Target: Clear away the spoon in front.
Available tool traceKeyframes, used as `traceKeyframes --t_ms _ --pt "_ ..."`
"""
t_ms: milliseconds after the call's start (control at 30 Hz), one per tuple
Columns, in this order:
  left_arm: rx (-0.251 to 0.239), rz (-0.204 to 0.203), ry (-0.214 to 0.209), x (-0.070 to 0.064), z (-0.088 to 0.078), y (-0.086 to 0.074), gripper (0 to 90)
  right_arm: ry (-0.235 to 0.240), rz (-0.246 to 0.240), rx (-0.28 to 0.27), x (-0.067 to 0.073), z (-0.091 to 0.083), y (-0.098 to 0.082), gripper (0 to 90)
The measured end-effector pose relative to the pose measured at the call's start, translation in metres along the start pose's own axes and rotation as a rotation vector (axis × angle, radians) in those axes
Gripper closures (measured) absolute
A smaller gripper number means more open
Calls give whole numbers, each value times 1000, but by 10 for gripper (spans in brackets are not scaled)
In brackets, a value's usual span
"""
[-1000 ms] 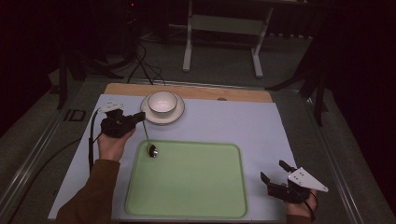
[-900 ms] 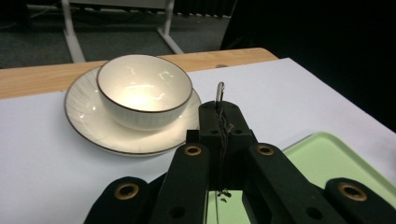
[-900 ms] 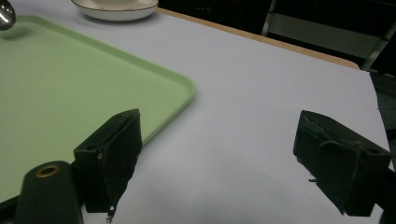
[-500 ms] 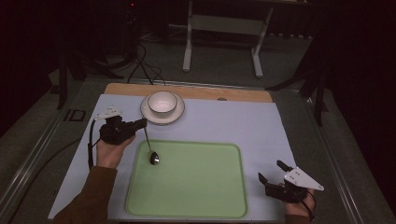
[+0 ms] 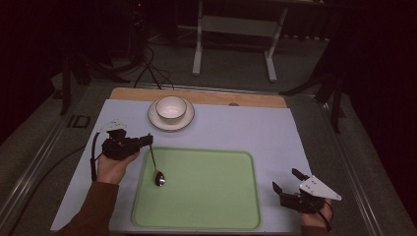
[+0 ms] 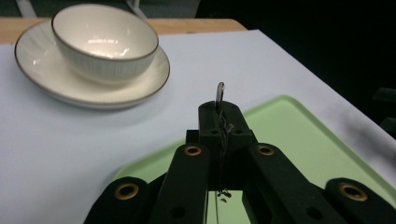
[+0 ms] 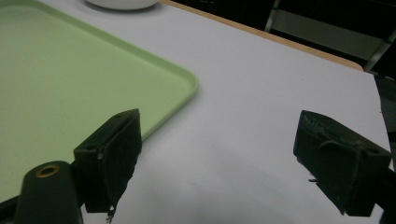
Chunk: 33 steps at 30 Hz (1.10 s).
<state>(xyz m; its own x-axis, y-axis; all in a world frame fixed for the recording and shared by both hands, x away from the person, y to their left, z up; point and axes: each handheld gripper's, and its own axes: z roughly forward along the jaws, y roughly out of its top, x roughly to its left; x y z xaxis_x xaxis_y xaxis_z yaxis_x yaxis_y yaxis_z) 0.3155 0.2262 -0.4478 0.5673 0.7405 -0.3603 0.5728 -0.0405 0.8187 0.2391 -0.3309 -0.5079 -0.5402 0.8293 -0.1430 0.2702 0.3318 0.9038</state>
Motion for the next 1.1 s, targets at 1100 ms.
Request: traceKeyframes --t_ms 1100 --pt "81 1 22 22 23 -46 822 16 -16 11 2 2 1 150"
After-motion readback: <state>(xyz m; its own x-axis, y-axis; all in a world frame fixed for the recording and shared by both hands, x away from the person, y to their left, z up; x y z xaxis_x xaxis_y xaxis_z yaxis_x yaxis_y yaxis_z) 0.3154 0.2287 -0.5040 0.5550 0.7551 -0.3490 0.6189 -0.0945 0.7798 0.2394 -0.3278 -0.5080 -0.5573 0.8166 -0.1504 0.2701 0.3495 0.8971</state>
